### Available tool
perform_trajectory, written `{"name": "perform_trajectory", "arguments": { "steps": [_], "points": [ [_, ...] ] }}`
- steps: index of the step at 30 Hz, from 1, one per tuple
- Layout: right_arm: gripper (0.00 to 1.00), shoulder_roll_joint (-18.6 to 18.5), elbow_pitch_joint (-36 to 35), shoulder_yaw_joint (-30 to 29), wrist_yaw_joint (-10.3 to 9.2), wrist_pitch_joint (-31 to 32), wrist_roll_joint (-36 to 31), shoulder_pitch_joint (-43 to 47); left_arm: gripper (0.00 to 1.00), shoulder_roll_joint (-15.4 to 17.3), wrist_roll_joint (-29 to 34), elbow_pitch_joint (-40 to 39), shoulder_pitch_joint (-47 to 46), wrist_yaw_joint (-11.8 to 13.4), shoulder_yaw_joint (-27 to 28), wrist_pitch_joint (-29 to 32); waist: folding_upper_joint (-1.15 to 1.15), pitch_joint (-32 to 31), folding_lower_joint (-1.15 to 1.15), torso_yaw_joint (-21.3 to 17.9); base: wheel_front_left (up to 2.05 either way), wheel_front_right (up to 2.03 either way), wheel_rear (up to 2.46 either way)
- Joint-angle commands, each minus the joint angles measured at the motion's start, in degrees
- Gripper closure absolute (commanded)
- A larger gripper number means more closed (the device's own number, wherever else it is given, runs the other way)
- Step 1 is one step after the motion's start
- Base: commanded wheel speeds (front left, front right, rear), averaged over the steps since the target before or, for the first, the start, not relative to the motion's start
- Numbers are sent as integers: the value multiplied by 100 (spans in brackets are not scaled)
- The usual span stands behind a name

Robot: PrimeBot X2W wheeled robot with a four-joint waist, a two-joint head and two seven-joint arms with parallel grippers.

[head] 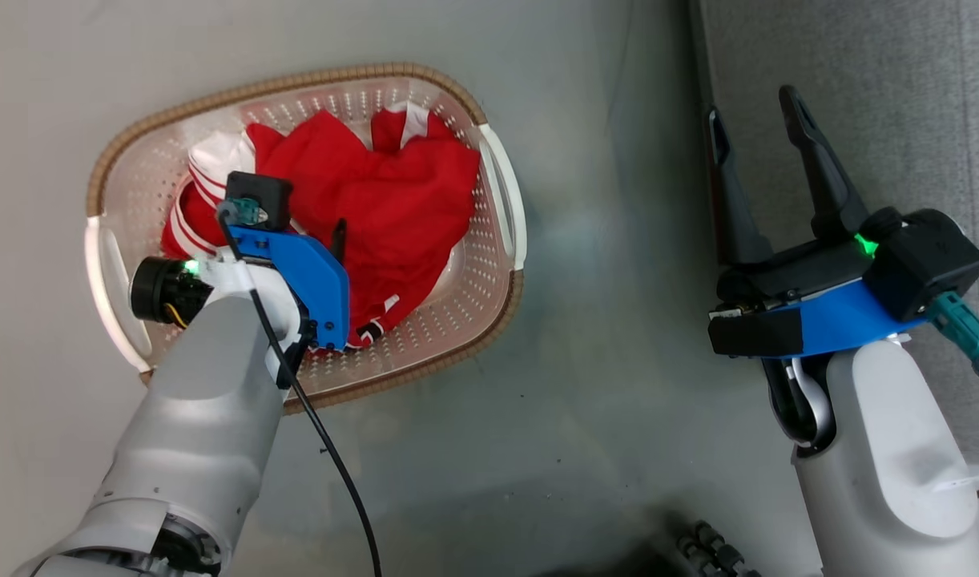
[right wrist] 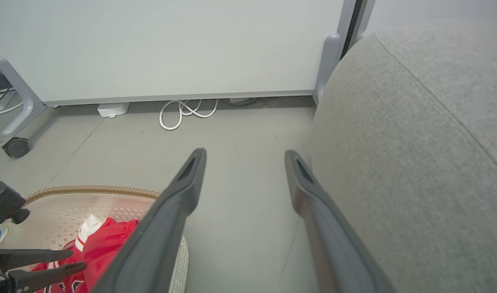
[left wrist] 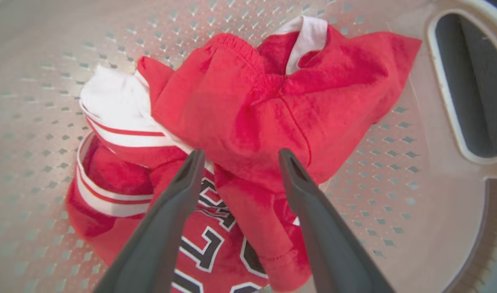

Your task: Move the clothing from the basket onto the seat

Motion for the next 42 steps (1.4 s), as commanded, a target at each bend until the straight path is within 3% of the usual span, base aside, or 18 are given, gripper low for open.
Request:
{"name": "perform_trajectory", "arguments": {
  "steps": [1,12,24,25,26,42],
  "points": [
    [0,-7,-35,12,1,-20,-15,-111,0,21,-125,26,-94,-12,32,71,0,152,-1,-11,0,0,0],
    [0,-7,-188,119,1,-20,88,-307,0,90,-653,105,-466,-12,-24,427,0,710,-1,-164,0,0,0],
    [0,-7,-233,130,1,-19,180,-238,0,204,-753,71,-797,-12,-439,173,0,1009,-1,-256,0,0,0],
    [0,-7,-231,129,1,-19,175,-234,15,213,-733,82,-804,-12,-486,154,0,1018,-1,-254,0,0,0],
    [0,-7,-229,132,1,-19,173,-236,100,223,-743,91,-812,-12,-507,129,0,1023,-1,-255,0,0,0],
    [0,-8,-73,-13,1,-19,-79,-189,100,12,-1127,-119,-603,-13,-888,-862,0,535,-1,100,0,0,0]
  ]
}}
